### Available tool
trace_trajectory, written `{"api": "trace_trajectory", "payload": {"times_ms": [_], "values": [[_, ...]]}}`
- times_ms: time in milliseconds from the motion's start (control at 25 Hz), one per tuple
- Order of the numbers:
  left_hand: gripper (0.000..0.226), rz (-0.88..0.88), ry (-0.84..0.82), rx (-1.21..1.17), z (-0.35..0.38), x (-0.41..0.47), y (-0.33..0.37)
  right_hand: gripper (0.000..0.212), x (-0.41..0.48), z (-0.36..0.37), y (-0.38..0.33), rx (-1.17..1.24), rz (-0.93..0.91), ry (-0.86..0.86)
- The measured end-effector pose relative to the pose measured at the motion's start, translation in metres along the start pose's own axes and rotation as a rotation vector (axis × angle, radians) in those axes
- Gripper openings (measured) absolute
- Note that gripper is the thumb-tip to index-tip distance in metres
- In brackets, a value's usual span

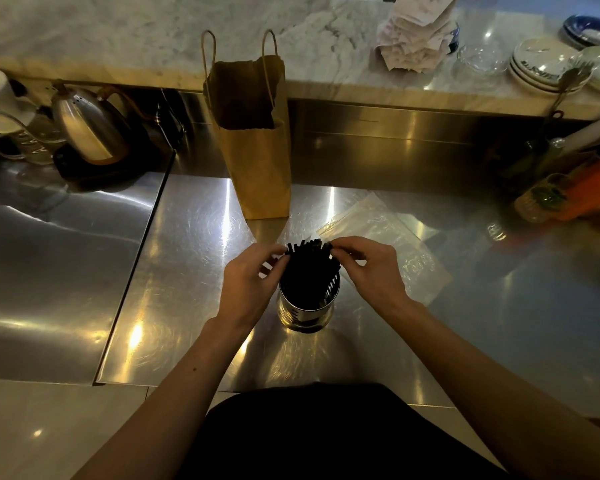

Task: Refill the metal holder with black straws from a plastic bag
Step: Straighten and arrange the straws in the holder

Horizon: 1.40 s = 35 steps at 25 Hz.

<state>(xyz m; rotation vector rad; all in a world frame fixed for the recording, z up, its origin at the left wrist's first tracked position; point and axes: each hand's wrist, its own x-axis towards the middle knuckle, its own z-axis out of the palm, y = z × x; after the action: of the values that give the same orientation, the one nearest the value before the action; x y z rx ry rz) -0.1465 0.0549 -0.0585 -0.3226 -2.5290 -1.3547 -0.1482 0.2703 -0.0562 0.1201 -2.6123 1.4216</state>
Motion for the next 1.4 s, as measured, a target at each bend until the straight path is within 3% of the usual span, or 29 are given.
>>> {"api": "trace_trajectory", "payload": {"times_ms": [200, 400, 560, 840, 1160, 1400], "values": [[0.019, 0.022, 0.021, -0.019, 0.002, -0.002, -0.003, 0.012, -0.001, -0.002, -0.001, -0.019, 0.06, 0.003], [0.016, 0.146, 0.019, 0.124, 0.002, -0.002, -0.008, 0.01, -0.002, -0.003, 0.001, -0.051, -0.005, 0.008], [0.016, 0.119, 0.022, 0.094, 0.003, -0.003, -0.009, 0.014, -0.003, -0.003, 0.003, -0.085, -0.056, -0.008], [0.018, 0.081, 0.019, 0.069, 0.003, -0.006, -0.006, 0.013, -0.008, -0.005, 0.0, -0.051, 0.024, -0.009], [0.027, 0.028, 0.026, 0.088, 0.001, -0.01, 0.002, 0.009, -0.002, -0.023, -0.007, -0.031, 0.007, 0.237], [0.029, 0.037, 0.051, 0.136, 0.003, -0.009, 0.008, 0.008, 0.0, -0.026, -0.005, -0.089, -0.047, 0.281]]}}
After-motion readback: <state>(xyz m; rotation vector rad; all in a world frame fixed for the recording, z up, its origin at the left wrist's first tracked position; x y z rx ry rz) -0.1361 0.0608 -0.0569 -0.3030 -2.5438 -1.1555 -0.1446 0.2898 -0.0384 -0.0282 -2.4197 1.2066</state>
